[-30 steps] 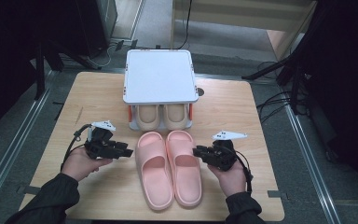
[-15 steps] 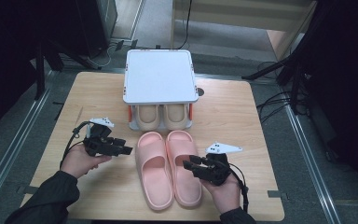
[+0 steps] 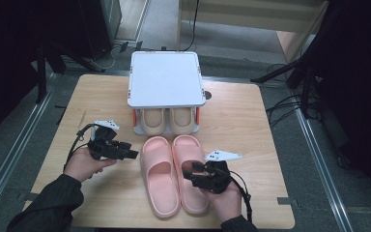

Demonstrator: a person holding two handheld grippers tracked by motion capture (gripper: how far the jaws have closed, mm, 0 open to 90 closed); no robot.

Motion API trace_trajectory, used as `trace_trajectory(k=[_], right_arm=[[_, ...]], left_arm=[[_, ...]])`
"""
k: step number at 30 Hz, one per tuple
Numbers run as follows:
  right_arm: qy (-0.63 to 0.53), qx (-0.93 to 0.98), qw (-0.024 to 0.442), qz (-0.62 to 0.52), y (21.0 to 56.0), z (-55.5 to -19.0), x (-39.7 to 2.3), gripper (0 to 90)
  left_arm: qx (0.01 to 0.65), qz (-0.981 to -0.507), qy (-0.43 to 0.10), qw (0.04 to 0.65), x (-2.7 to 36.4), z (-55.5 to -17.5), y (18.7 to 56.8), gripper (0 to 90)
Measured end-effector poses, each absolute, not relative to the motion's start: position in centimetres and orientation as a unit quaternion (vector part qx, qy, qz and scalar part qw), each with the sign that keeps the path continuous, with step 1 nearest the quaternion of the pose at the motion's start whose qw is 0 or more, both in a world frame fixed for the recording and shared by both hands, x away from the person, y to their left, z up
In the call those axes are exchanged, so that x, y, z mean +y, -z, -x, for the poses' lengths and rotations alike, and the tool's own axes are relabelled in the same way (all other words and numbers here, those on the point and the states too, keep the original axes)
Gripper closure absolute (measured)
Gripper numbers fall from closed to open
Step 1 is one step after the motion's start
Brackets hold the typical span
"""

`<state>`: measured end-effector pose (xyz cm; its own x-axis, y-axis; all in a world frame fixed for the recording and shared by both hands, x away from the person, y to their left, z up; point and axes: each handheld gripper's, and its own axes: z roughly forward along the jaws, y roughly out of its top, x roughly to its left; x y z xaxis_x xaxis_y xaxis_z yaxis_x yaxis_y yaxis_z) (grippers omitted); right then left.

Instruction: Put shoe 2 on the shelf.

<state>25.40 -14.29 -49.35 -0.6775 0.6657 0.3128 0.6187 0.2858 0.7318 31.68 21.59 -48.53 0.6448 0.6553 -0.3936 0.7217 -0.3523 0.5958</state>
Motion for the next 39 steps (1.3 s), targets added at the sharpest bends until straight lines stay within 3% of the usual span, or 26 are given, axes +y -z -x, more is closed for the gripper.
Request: trace_trajectory(k=[4, 12, 25, 32, 39], right_arm=[[-0.440, 0.803, 0.029, -0.401, 49.9, -25.5, -13.5, 47.9], [-0.431, 0.793, 0.044, -0.429, 50.7, -26.0, -11.8, 36.5], [-0.407, 0.790, 0.093, -0.450, 51.5, -25.9, -8.0, 32.6], [-0.410, 0.772, 0.123, -0.469, 51.6, -26.0, -7.3, 41.4], [-0.411, 0.768, 0.122, -0.475, 51.7, -26.0, -7.5, 59.3]], left_arm=[[0.415, -0.822, 0.046, 0.388, 21.5, -31.8, 48.4, 43.4], [0.417, -0.819, 0.058, 0.388, 21.5, -32.0, 48.5, 44.2], [0.418, -0.820, 0.059, 0.386, 21.6, -32.1, 48.5, 44.5], [0.423, -0.817, 0.065, 0.386, 21.6, -32.1, 48.5, 47.6], [0.427, -0.814, 0.064, 0.388, 21.8, -32.1, 48.4, 49.8]])
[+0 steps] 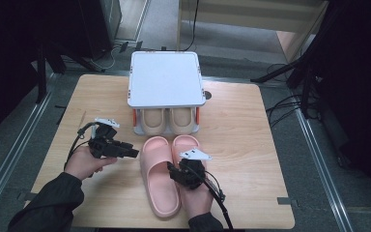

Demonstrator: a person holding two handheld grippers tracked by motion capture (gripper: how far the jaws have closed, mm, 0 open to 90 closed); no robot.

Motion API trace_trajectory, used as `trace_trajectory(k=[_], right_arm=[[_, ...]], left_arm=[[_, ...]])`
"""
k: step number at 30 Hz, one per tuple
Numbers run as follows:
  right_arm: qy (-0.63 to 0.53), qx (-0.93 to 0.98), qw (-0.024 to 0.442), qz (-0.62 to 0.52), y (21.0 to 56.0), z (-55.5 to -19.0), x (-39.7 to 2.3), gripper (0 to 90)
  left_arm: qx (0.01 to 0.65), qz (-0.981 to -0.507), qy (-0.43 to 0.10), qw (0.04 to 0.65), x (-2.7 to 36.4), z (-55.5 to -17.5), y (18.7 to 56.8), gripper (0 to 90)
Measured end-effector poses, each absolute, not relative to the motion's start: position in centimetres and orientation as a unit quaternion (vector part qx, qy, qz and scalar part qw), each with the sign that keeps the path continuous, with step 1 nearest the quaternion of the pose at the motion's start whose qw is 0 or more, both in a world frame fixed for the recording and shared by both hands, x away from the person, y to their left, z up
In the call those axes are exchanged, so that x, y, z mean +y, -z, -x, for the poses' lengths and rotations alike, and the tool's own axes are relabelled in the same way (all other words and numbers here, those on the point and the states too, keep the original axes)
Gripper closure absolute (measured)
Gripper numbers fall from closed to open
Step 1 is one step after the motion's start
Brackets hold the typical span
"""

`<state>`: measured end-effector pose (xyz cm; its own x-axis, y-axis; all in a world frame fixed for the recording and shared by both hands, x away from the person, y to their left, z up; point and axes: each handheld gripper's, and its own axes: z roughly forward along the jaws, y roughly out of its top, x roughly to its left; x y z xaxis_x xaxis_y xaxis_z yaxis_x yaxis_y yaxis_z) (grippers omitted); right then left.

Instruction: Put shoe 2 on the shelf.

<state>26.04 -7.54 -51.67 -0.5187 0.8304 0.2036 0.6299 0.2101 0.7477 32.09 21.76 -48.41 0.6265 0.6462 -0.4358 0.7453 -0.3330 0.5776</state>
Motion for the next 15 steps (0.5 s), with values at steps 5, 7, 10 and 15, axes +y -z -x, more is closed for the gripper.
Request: trace_trajectory(k=[5, 7, 10, 15], right_arm=[[-0.414, 0.766, 0.099, -0.482, 51.5, -26.5, -8.6, 71.5], [-0.419, 0.764, 0.088, -0.484, 51.5, -26.6, -8.8, 72.2], [-0.416, 0.767, 0.088, -0.480, 51.5, -26.7, -8.9, 73.1], [-0.412, 0.770, 0.086, -0.479, 51.0, -26.6, -9.5, 77.1]], left_arm=[[0.430, -0.807, 0.056, 0.401, 22.1, -32.1, 48.1, 50.8], [0.431, -0.807, 0.056, 0.399, 22.2, -32.1, 48.1, 51.0], [0.429, -0.807, 0.056, 0.401, 22.3, -32.1, 48.1, 51.1], [0.428, -0.807, 0.049, 0.403, 22.3, -32.0, 48.1, 48.4]])
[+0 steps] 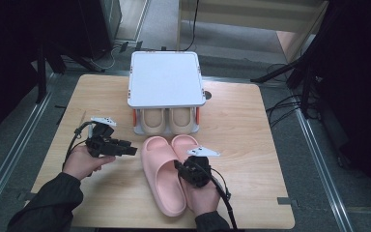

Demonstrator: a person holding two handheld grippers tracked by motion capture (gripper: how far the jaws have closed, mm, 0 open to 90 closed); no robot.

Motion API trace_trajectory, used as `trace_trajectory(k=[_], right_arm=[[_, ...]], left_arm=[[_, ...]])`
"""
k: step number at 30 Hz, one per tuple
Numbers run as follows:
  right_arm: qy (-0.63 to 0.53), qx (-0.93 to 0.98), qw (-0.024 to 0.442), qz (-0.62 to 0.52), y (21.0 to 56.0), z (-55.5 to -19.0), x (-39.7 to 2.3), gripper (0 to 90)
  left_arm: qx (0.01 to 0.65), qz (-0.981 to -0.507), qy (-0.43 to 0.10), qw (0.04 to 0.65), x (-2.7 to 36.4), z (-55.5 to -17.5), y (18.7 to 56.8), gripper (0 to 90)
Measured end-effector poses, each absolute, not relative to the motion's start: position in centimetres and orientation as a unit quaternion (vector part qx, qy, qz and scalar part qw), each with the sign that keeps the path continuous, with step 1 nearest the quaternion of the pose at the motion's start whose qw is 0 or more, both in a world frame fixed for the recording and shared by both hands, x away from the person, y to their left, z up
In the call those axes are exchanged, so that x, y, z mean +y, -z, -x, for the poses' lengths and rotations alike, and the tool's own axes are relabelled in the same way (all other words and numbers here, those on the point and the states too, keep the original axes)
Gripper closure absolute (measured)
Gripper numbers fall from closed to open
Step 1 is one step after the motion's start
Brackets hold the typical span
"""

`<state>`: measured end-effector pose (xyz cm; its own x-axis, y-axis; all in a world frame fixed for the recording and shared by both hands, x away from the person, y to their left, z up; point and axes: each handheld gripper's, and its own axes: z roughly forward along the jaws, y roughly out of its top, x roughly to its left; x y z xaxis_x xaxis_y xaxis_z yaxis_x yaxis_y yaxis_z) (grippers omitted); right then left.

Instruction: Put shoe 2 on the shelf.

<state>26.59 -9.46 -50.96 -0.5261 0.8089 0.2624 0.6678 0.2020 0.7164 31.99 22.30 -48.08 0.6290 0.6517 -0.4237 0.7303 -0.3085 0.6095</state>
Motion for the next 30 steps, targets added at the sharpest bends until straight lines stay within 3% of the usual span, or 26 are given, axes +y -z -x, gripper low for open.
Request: trace_trajectory(k=[16, 30], right_arm=[[-0.398, 0.835, 0.042, -0.378, 48.4, -27.0, -12.9, 77.9], [-0.420, 0.875, -0.034, -0.239, 47.8, -29.3, -11.2, 77.6]], left_arm=[[0.433, -0.808, 0.033, 0.398, 23.4, -32.1, 47.9, 43.3], [0.451, -0.800, 0.014, 0.395, 25.5, -31.2, 47.8, 41.3]])
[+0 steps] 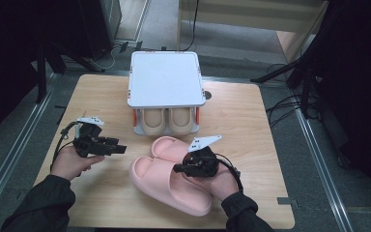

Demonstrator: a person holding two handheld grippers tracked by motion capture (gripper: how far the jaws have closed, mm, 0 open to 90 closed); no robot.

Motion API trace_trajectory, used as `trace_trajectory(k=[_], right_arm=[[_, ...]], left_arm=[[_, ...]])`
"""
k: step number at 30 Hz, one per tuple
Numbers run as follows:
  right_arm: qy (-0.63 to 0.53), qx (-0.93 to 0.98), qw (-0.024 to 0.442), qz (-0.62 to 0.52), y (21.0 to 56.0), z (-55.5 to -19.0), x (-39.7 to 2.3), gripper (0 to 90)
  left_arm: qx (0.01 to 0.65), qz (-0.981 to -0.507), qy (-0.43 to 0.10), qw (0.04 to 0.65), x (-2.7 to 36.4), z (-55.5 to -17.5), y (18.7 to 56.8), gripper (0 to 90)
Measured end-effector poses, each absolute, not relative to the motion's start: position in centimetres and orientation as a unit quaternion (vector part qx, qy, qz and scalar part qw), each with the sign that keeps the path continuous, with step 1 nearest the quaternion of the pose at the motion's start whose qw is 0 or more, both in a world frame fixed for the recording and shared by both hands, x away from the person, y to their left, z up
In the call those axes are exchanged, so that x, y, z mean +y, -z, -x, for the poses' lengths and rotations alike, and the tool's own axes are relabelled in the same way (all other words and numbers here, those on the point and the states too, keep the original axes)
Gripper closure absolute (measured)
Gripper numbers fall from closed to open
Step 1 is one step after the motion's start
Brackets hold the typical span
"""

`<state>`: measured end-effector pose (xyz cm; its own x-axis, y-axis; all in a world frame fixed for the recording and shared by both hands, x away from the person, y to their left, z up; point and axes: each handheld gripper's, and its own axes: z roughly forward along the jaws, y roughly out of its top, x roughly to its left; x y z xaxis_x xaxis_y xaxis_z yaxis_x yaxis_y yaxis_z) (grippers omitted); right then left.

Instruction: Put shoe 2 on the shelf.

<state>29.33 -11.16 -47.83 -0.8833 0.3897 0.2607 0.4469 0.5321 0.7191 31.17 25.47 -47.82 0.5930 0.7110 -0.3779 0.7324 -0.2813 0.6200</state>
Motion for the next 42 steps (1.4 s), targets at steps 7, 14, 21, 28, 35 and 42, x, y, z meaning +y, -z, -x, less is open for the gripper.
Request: trace_trajectory(k=[7, 14, 21, 28, 35, 42], right_arm=[[0.433, -0.877, 0.063, 0.197, 46.8, -30.6, -10.5, 77.6], [0.447, -0.874, 0.084, 0.171, 44.8, -31.4, -9.7, 77.5], [0.444, -0.879, 0.093, 0.148, 42.5, -32.0, -8.4, 77.5], [0.442, -0.882, 0.097, 0.135, 40.1, -32.6, -7.6, 77.5], [0.444, -0.880, 0.087, 0.147, 37.1, -33.4, -7.4, 77.5], [0.454, -0.872, 0.065, 0.171, 34.2, -34.7, -7.6, 77.5]], left_arm=[[0.459, -0.796, 0.004, 0.395, 26.4, -30.2, 47.7, 41.0], [0.474, -0.789, 0.002, 0.391, 27.4, -29.3, 47.8, 40.9], [0.486, -0.782, -0.002, 0.389, 28.1, -28.3, 48.0, 40.8], [0.498, -0.775, -0.005, 0.389, 28.9, -27.2, 48.0, 40.8], [0.505, -0.770, -0.008, 0.390, 29.4, -26.5, 48.0, 40.9], [0.509, -0.766, -0.006, 0.393, 29.6, -26.3, 48.0, 40.9]])
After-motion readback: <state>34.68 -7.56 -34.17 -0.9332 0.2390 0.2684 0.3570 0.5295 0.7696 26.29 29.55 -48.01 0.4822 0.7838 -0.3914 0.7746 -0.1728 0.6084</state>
